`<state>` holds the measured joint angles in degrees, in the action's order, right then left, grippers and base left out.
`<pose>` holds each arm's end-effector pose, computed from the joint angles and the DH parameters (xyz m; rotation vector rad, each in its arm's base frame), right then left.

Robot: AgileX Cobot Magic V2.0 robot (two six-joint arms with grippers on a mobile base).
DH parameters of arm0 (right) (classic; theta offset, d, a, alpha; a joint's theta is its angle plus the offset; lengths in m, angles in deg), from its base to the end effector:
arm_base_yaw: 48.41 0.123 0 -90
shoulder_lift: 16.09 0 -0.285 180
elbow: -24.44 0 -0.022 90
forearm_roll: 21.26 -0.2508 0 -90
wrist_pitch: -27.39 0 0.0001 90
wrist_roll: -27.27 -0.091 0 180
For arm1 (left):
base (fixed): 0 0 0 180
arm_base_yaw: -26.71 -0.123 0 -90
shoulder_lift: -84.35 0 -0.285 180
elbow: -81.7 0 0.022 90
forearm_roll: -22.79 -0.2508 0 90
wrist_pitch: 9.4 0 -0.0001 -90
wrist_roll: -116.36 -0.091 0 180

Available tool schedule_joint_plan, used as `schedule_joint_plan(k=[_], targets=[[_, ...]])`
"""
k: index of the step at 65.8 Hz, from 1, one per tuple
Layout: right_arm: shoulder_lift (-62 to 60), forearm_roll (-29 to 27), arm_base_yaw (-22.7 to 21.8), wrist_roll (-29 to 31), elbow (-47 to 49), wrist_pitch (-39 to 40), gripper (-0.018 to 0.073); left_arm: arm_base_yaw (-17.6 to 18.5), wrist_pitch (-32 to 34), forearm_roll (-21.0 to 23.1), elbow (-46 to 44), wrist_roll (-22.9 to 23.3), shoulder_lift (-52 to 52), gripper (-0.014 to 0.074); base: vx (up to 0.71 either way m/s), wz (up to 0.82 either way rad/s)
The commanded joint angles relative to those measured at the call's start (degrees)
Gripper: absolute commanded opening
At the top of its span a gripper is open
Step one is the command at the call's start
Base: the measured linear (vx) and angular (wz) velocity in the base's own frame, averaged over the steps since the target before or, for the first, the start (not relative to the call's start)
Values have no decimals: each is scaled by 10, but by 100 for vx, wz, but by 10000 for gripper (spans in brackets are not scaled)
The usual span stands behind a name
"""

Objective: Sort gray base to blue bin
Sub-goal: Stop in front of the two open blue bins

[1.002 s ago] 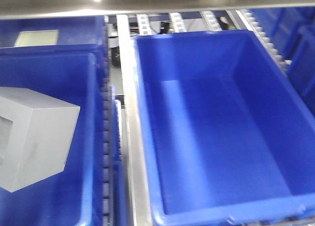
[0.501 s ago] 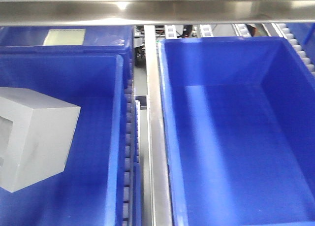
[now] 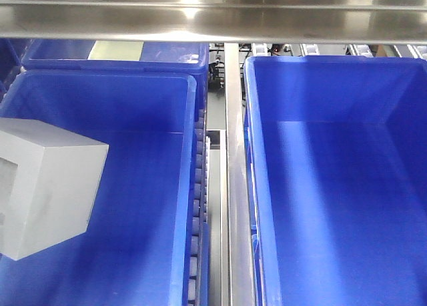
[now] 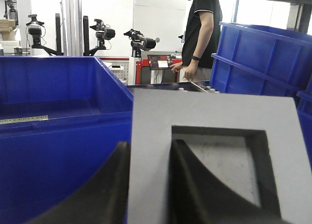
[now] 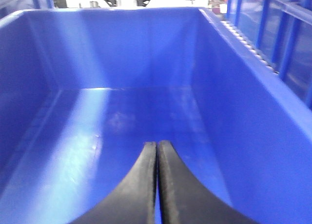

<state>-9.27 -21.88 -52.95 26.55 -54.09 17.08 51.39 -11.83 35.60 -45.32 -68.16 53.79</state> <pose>0.0556 -0.0042 0.1900 0.0840 1.6676 -0.0407 0.0833 -0.0392 0.3244 0.2240 1.5007 -0.4691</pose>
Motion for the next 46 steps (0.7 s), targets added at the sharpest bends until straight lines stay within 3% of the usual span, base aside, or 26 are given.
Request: schedule_joint_plan(k=[1,46], targets=[[2,3,-1,7,-3,19,-5,3,63,8,-17,5,-3,-6,1,3],[2,3,-1,7,-3,19,-5,3,68,8,-17,5,-3,-6,0,0]])
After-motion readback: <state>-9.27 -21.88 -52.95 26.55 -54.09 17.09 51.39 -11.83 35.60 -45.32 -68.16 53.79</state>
